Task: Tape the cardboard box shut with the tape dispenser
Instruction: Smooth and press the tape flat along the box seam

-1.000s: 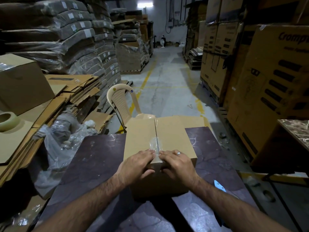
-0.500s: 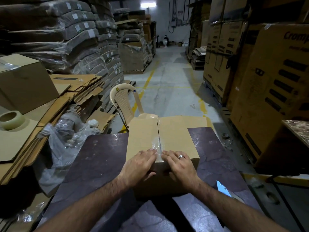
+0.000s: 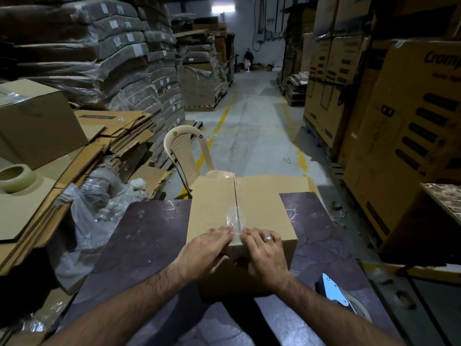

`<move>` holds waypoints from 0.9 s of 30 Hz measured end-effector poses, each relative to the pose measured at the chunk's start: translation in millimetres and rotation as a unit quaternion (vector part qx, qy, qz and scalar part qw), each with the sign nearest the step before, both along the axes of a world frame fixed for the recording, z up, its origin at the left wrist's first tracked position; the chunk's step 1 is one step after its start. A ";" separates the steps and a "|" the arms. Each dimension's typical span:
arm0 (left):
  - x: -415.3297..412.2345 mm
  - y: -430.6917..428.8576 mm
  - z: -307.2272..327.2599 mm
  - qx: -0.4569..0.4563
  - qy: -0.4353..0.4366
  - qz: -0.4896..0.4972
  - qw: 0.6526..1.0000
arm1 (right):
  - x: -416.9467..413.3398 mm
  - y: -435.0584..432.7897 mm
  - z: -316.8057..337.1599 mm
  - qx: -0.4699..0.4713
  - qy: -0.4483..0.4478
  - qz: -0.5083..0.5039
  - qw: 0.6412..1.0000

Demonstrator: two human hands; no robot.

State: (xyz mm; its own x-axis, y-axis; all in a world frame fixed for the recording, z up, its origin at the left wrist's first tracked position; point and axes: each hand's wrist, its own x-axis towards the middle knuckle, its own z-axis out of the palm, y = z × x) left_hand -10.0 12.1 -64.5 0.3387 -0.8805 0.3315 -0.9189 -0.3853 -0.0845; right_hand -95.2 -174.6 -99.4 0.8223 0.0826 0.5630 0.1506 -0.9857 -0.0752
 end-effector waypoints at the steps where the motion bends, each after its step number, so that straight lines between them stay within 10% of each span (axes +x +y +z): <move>1: -0.1 0.3 -0.2 0.002 0.006 -0.001 1.000 | -1.4 -1.7 0.1 -0.007 -0.008 0.003 1.000; 27: -2.1 -0.9 2.6 0.012 0.020 0.008 1.000 | -4.5 0.1 12.0 -0.028 0.004 -0.008 1.000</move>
State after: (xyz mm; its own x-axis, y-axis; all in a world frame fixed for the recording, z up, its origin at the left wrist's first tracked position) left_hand -12.1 11.2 -61.9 0.3656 -0.8824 0.2963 -0.9154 -0.3985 -0.0574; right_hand -99.7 -174.5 -87.3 0.8283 0.0998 0.5513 0.1335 -0.9908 -0.0211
